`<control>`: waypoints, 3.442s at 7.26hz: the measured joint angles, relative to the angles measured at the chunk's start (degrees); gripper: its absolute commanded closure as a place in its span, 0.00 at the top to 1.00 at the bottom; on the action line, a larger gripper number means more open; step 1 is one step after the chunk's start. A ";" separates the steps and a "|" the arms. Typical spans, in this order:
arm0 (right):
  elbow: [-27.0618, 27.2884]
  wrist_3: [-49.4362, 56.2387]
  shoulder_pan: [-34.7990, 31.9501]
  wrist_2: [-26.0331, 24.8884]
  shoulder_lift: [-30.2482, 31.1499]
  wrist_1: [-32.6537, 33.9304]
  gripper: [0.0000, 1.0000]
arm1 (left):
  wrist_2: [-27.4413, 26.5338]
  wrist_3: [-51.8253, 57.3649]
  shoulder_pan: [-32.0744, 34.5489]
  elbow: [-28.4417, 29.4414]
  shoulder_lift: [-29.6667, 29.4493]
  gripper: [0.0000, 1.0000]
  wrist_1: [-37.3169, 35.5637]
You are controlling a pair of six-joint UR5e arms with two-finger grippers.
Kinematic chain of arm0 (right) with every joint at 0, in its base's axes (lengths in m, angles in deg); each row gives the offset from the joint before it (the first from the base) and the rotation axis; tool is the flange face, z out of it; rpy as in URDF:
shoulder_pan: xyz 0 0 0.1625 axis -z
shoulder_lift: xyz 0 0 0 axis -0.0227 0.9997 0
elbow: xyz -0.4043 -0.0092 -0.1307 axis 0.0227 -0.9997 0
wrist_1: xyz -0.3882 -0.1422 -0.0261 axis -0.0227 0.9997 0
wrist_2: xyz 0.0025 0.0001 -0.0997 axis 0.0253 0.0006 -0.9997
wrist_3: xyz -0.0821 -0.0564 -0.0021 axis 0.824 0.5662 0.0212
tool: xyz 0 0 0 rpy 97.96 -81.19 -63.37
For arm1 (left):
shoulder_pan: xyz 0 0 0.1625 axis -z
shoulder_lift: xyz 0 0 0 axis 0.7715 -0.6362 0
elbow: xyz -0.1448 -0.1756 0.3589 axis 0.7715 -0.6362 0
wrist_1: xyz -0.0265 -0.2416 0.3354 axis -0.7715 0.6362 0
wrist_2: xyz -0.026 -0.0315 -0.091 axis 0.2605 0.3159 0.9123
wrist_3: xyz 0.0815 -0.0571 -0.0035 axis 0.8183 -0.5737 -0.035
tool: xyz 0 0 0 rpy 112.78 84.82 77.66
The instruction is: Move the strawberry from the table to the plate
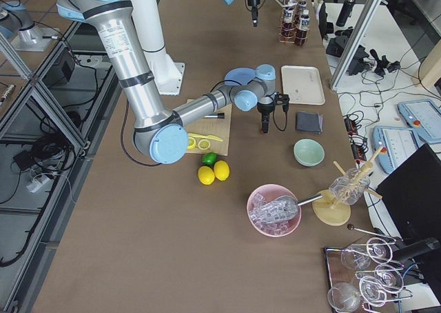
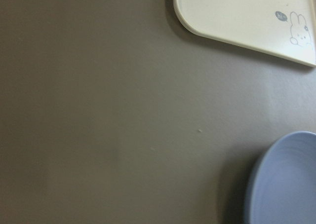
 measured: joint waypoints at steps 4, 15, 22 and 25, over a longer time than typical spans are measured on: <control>-1.73 -0.39 1.78 -0.21 0.54 -2.29 0.65 | 8.44 54.32 27.90 -0.43 6.64 0.98 -31.99; -2.54 0.95 1.77 -0.53 0.18 -2.32 0.57 | 7.56 61.94 34.50 1.16 9.67 0.98 -38.22; -3.15 0.38 2.23 -1.95 -0.66 -2.35 0.00 | 7.96 62.01 35.19 0.78 10.04 0.98 -38.17; -1.99 -3.58 2.32 -1.63 -2.91 -1.79 0.00 | 8.03 62.02 35.21 0.79 10.07 0.98 -38.17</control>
